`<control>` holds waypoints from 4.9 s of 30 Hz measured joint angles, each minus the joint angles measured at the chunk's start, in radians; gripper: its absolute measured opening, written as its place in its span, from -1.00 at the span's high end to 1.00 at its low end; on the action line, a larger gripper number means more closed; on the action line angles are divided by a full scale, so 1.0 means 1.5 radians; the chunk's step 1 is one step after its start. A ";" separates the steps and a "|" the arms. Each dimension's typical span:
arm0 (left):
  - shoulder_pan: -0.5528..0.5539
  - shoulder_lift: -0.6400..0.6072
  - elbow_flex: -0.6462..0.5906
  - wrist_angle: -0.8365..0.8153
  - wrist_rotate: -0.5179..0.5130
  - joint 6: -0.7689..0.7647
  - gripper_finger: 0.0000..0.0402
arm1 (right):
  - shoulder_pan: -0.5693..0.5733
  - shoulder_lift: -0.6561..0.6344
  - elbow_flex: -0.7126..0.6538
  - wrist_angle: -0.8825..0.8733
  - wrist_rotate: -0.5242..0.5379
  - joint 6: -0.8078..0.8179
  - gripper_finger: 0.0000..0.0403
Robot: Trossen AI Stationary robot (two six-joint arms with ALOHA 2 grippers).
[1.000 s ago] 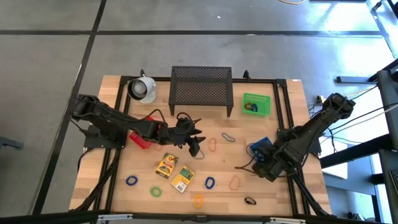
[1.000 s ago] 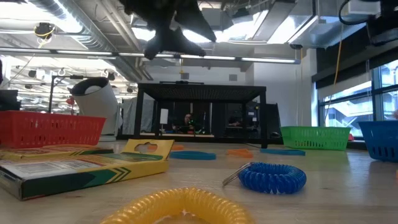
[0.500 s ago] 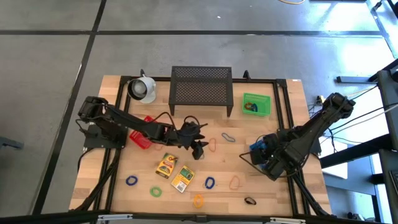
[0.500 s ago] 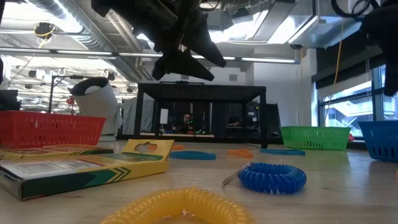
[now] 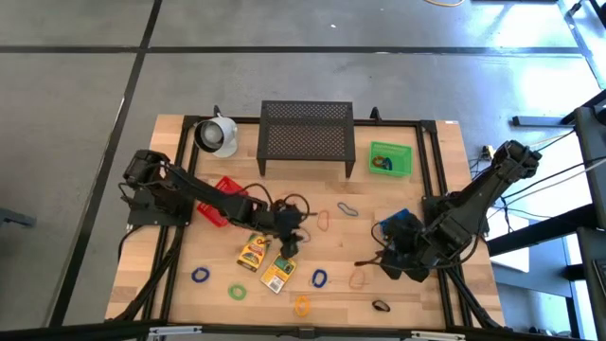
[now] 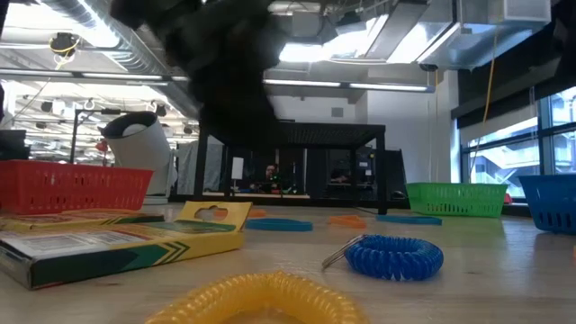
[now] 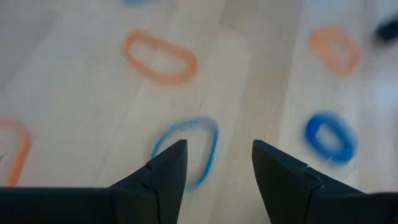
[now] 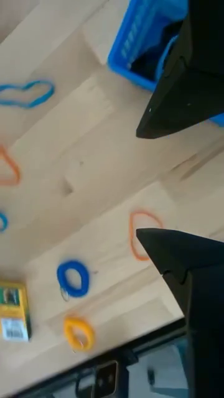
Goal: Pick & Place Office Desk Supplies
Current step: Put the blue rubber band into the blue bin
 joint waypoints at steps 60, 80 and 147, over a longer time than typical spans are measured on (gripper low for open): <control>-0.015 -0.071 0.000 0.257 0.028 0.109 0.99 | -0.083 0.010 -0.001 0.278 0.132 -0.590 -0.25; 0.016 -0.071 0.001 0.447 0.053 0.181 0.98 | -0.237 0.010 -0.001 0.509 -0.034 -0.932 -0.25; 0.051 -0.072 0.002 0.071 -0.101 0.018 0.17 | -0.195 -0.051 -0.043 -0.175 -0.278 -0.190 0.96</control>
